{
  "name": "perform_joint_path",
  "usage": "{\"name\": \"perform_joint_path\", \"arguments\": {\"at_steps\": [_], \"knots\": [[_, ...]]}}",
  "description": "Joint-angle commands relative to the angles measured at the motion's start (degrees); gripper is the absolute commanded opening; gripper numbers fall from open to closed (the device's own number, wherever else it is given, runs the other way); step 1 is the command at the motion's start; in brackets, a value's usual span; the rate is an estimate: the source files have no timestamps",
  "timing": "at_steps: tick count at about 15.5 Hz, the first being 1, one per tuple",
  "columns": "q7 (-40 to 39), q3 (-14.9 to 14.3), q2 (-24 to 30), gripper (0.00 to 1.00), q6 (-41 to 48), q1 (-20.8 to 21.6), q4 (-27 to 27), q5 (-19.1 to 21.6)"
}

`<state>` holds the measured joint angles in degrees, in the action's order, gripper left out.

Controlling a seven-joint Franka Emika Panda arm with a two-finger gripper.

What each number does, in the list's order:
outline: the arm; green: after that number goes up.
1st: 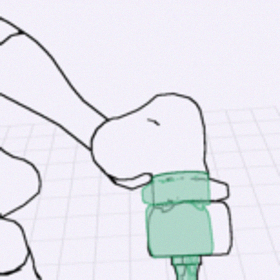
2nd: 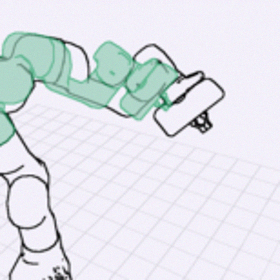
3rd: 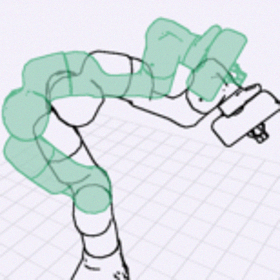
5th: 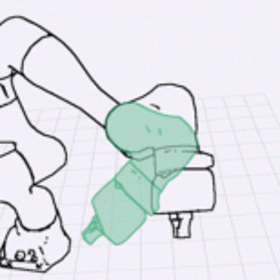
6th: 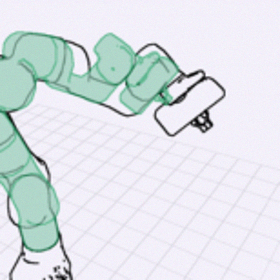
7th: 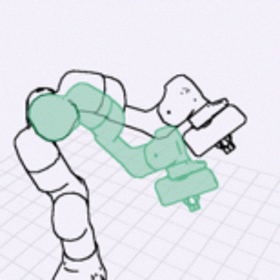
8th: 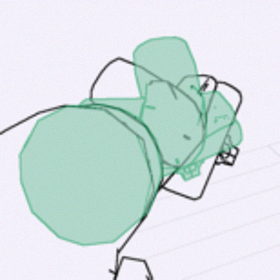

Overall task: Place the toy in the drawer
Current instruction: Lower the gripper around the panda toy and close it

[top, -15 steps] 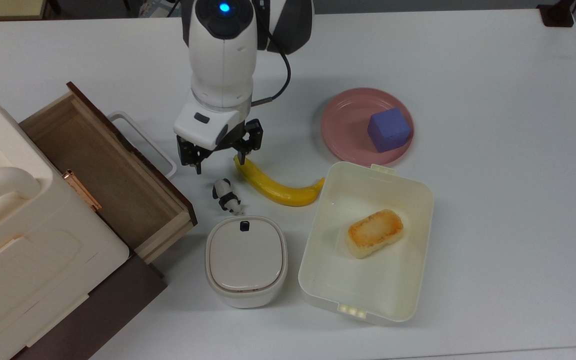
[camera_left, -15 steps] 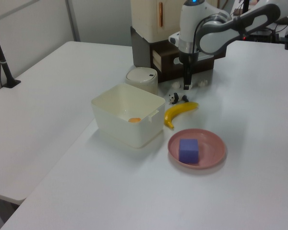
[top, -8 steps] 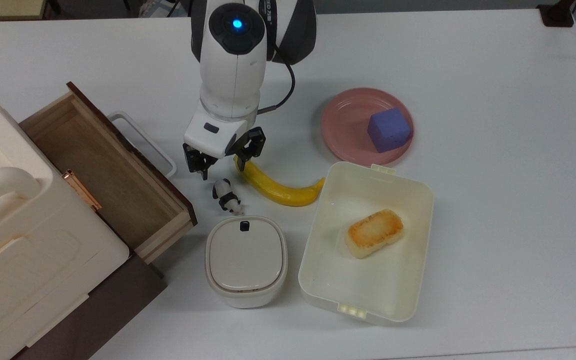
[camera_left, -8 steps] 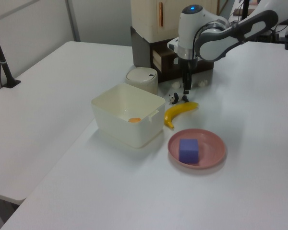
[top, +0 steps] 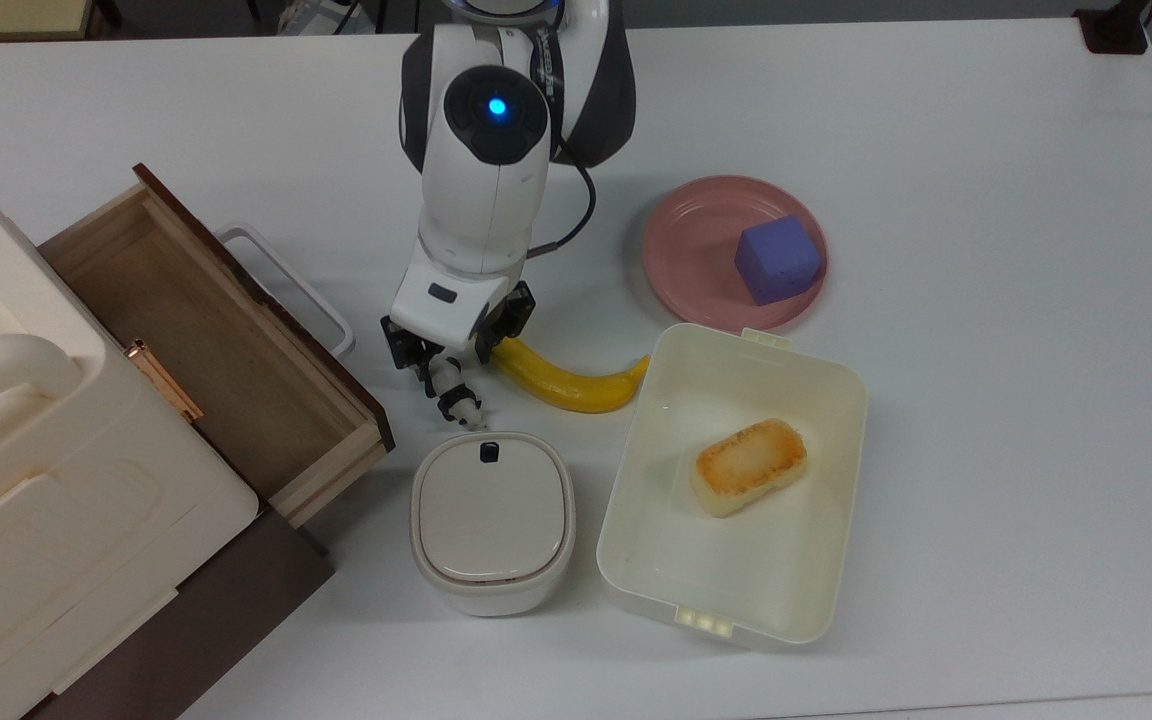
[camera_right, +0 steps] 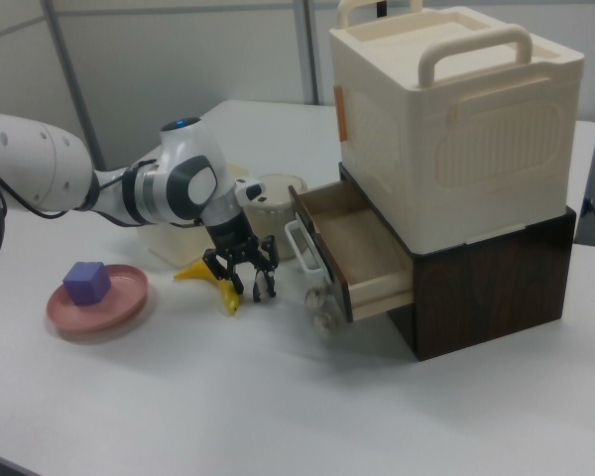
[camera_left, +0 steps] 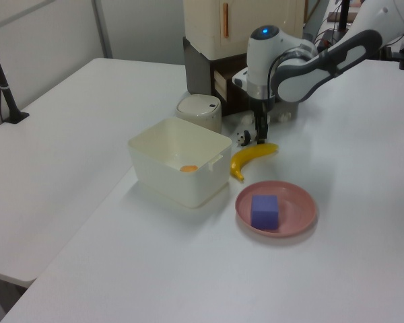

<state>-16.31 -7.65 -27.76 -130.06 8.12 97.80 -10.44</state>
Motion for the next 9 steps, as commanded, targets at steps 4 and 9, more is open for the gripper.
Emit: {"name": "perform_joint_path", "arguments": {"at_steps": [4, 9], "knots": [[1.5, -0.7, -0.3, 0.43, -2.2, 0.6, 0.2, -1.4], [1.5, -0.7, 3.9, 0.21, -0.3, 1.1, 0.2, -1.3]]}}
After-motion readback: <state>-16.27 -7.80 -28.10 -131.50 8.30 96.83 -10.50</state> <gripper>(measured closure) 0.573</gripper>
